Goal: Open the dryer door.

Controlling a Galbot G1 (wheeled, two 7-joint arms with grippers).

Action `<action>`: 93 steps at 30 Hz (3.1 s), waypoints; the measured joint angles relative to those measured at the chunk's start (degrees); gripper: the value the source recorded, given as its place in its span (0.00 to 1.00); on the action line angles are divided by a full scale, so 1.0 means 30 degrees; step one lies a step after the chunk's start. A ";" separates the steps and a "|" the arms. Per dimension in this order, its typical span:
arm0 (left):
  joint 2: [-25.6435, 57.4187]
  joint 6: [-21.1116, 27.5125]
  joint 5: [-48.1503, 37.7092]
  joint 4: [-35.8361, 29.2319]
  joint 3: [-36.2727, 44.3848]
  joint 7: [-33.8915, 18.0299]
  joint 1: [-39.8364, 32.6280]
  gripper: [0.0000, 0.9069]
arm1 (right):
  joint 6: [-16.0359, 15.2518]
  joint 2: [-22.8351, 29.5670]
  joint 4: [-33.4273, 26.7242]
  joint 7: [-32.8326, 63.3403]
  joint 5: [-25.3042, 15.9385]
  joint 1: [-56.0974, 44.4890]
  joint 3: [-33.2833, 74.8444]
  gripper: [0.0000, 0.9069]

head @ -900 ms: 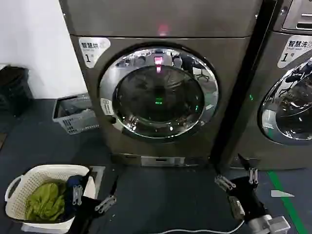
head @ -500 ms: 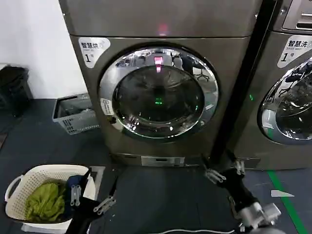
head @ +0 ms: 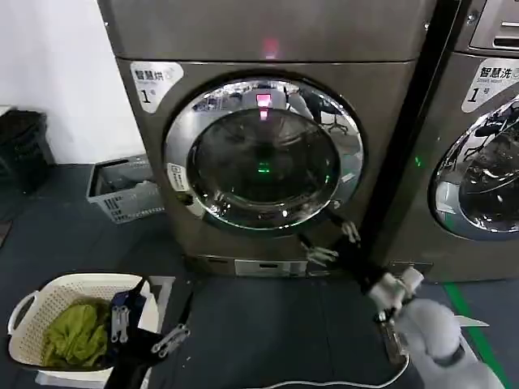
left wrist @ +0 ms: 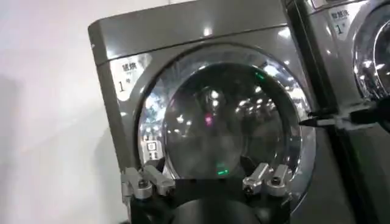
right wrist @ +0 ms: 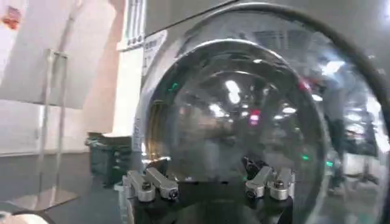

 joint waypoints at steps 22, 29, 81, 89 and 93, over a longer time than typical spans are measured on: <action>-0.0399 -0.0136 0.0379 -0.0468 -0.0067 -0.0010 0.0522 1.00 | 0.0160 0.1713 -0.5039 -0.0148 0.0981 0.7592 -0.6460 1.00; -0.0465 -0.0148 0.0390 -0.0557 -0.0179 -0.0010 0.0549 1.00 | 0.0130 0.2551 -0.6073 -0.0087 0.1006 0.9073 -0.7816 1.00; -0.0636 -0.0125 0.0271 -0.1087 -0.0532 0.0046 0.0874 1.00 | 0.0688 0.7762 -1.3118 -0.4262 0.0813 1.3306 -1.0755 1.00; -0.0510 0.0169 -0.0349 -0.1078 -0.0941 0.0056 0.0608 1.00 | 0.1376 0.6750 -1.2381 -0.7540 0.3541 1.3599 -1.1232 1.00; -0.0090 0.1510 -0.2229 -0.1050 -0.1950 0.0531 0.0118 1.00 | 0.1602 0.5729 -1.1936 -1.0536 0.4623 1.3663 -1.1578 1.00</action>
